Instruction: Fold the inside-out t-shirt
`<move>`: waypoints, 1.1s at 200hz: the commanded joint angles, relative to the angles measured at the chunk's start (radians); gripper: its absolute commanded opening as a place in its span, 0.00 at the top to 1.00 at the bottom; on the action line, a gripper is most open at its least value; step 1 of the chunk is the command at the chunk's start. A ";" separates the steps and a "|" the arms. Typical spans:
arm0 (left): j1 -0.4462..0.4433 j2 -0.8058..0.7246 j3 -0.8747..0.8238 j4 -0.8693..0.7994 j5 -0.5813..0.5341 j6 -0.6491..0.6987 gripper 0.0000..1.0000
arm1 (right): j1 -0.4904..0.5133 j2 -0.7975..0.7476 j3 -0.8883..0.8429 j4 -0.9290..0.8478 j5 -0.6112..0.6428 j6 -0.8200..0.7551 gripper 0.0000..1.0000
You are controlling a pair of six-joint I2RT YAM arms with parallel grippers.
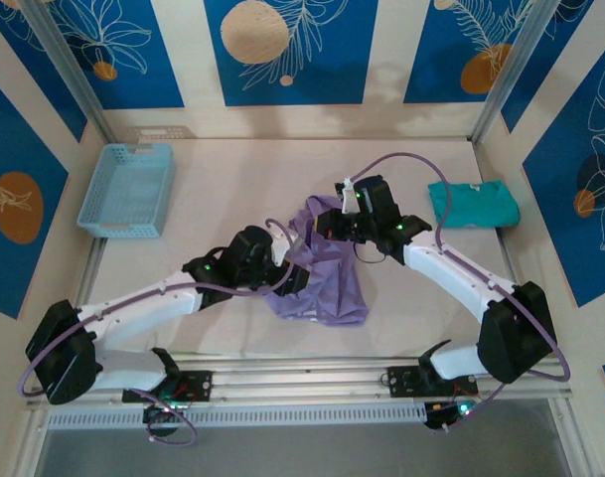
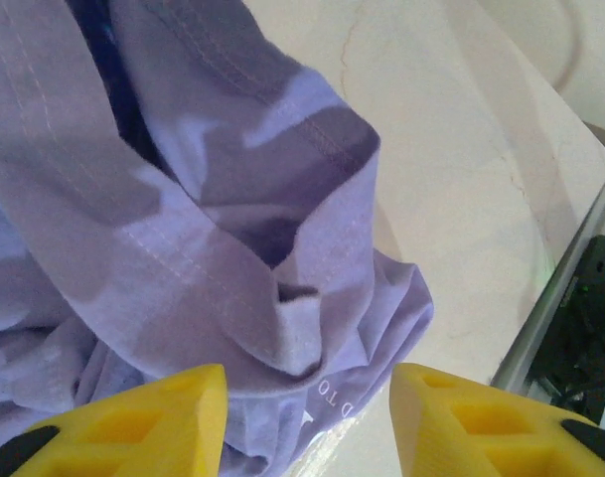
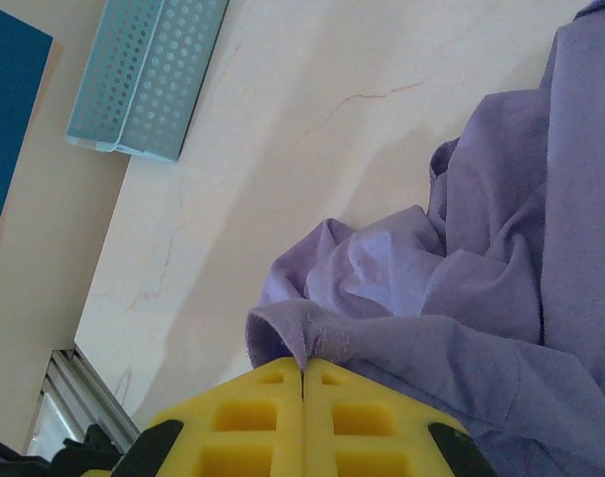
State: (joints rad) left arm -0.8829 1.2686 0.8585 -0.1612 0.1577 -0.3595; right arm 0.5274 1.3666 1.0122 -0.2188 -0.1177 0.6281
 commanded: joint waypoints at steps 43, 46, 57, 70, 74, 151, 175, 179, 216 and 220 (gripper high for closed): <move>-0.025 0.088 0.105 -0.062 -0.070 0.089 0.48 | -0.006 0.001 0.007 0.015 -0.028 -0.014 1.00; -0.026 0.091 0.107 -0.063 -0.069 0.091 0.48 | -0.005 0.001 0.006 0.015 -0.028 -0.014 1.00; -0.028 0.104 0.113 -0.062 -0.064 0.093 0.48 | -0.007 0.001 0.006 0.014 -0.027 -0.015 1.00; -0.032 0.117 0.121 -0.062 -0.056 0.095 0.47 | -0.007 0.001 0.006 0.015 -0.029 -0.015 1.00; -0.033 0.122 0.123 -0.062 -0.053 0.096 0.48 | -0.007 0.001 0.006 0.015 -0.028 -0.015 1.00; -0.041 0.163 0.143 -0.077 -0.067 0.100 0.65 | -0.010 -0.003 0.000 0.016 -0.030 -0.015 1.00; -0.039 0.144 0.140 -0.094 -0.095 0.106 0.82 | -0.014 -0.005 0.003 0.015 -0.030 -0.017 1.00; -0.039 0.135 0.140 -0.098 -0.102 0.109 0.85 | -0.016 -0.007 0.005 0.011 -0.030 -0.019 1.00; -0.011 -0.034 0.116 -0.099 -0.129 0.117 0.95 | -0.042 -0.061 0.048 -0.057 -0.023 -0.058 1.00; -0.006 -0.057 0.115 -0.101 -0.126 0.118 0.97 | -0.043 -0.069 0.056 -0.073 -0.020 -0.067 1.00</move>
State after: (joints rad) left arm -0.9100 1.3571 0.9665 -0.2569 0.0570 -0.2562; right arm 0.5003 1.3582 1.0145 -0.2295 -0.1314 0.6113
